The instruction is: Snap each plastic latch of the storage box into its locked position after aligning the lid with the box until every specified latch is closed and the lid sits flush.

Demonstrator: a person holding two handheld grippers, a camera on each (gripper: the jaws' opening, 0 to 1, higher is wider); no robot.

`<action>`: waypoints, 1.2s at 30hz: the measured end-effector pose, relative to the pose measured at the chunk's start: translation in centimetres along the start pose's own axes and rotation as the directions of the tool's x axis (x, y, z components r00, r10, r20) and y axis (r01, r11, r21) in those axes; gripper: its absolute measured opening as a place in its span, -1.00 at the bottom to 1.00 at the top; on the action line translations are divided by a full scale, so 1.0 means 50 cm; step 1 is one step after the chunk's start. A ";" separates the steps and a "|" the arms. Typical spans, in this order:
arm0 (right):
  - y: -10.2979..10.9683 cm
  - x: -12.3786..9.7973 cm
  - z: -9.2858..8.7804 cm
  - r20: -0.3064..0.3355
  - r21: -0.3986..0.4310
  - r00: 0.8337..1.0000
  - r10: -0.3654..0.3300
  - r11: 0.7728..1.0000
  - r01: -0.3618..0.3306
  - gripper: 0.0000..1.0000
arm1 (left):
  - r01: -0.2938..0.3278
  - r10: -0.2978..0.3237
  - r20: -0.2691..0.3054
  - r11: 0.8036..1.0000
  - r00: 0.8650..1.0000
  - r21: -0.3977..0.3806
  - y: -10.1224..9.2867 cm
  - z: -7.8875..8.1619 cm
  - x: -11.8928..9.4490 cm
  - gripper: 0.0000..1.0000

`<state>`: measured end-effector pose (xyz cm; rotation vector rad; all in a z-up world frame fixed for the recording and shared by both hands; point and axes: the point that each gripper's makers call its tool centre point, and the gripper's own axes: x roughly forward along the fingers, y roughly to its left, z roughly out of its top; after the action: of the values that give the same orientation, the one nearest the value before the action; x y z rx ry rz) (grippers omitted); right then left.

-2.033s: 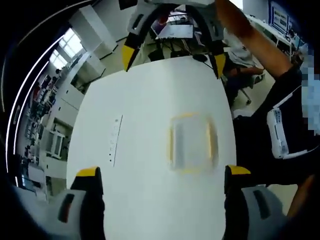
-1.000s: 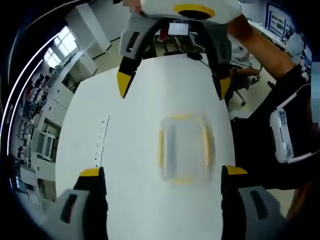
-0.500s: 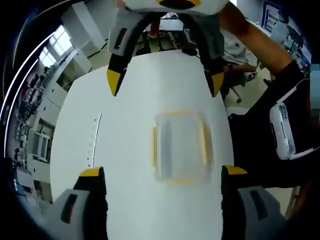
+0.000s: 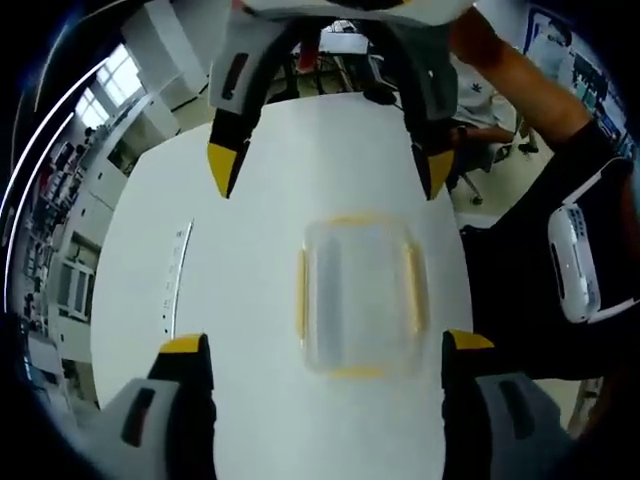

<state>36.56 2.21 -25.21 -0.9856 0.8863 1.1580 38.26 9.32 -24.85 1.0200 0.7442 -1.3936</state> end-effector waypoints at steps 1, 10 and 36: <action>0.000 0.005 0.001 0.004 0.004 1.000 0.004 1.000 -0.004 0.87 | 0.003 -0.003 0.005 1.000 1.000 -0.002 -0.001 0.003 0.001 0.86; 0.005 0.032 0.004 0.017 0.018 1.000 0.020 1.000 -0.021 1.00 | 0.029 -0.029 0.005 1.000 1.000 -0.004 -0.015 0.005 0.028 0.89; 0.024 0.079 0.001 0.018 0.030 0.999 0.040 0.999 -0.041 1.00 | 0.066 -0.066 0.013 0.998 0.998 -0.024 -0.031 -0.004 0.074 0.99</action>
<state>36.13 3.63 -29.04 -0.9355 0.9109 1.1829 37.08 8.06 -28.49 0.9746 0.7901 -1.4428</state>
